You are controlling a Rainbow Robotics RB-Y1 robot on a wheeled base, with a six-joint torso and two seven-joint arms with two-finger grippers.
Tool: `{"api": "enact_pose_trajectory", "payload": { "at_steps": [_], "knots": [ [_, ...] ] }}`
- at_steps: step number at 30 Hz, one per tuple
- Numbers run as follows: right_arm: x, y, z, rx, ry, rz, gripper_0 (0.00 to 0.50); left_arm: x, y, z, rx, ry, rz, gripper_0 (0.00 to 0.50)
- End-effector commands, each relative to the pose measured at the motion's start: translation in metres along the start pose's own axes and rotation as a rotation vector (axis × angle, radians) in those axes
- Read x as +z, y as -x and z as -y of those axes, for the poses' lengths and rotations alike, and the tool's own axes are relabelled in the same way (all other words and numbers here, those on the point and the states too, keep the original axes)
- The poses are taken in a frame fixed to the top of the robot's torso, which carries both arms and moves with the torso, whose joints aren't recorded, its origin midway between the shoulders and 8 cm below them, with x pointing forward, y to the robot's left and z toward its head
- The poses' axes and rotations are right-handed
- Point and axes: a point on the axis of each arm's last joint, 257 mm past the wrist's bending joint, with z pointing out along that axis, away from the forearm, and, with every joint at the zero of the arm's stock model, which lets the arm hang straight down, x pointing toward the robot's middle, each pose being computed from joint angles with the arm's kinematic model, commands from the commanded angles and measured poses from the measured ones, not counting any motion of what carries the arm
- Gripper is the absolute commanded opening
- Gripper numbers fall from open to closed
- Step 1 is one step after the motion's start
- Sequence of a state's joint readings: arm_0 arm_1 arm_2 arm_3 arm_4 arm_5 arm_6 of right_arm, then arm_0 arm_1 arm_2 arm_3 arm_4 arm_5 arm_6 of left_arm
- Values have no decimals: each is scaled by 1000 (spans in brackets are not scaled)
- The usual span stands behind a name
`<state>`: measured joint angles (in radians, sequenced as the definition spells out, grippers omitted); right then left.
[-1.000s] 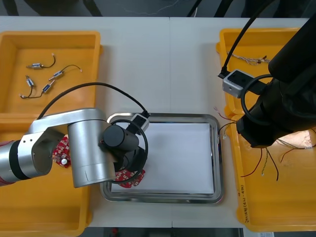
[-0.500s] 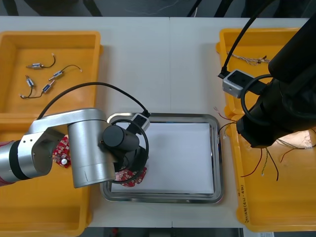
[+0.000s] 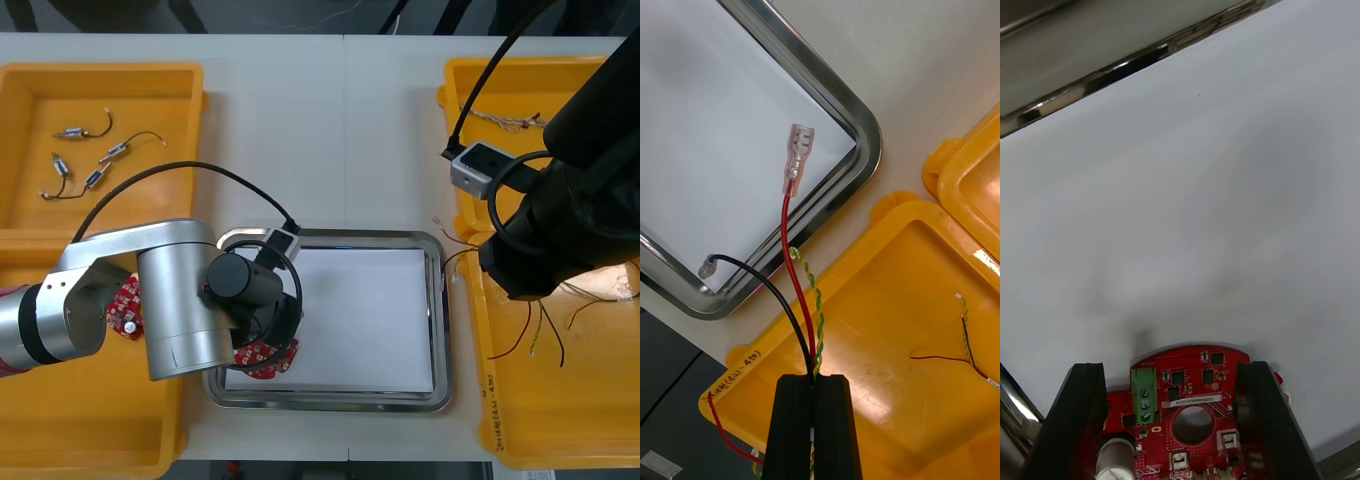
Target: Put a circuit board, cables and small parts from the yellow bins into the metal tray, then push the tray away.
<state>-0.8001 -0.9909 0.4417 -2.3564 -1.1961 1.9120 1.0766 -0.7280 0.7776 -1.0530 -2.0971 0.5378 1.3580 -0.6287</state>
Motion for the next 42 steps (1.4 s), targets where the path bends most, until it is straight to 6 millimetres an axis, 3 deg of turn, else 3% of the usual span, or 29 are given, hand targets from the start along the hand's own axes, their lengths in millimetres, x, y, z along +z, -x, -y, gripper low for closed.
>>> {"api": "enact_pose_trajectory", "payload": {
  "at_steps": [1, 6, 15, 26, 36, 42],
  "knots": [
    [-8, 9, -11, -9, 4, 26, 0, -25, 29, 9, -49, -42, 48, 500],
    [-7, 14, -20, -15, 26, 38, 0, -42, 37, 3, -83, -40, 35, 500],
    [2, 27, -50, -84, 73, 37, 0, -71, 53, -25, -144, -1, 21, 500],
    [32, 53, -99, -237, 116, 81, 0, -111, 62, -78, -187, 48, -13, 500],
    [55, 41, -102, -476, 134, 36, 0, -148, 54, -148, -245, 127, -34, 500],
    [69, 39, -99, -595, 96, 41, 0, -158, 47, -182, -289, 148, -45, 500]
  ]
}}
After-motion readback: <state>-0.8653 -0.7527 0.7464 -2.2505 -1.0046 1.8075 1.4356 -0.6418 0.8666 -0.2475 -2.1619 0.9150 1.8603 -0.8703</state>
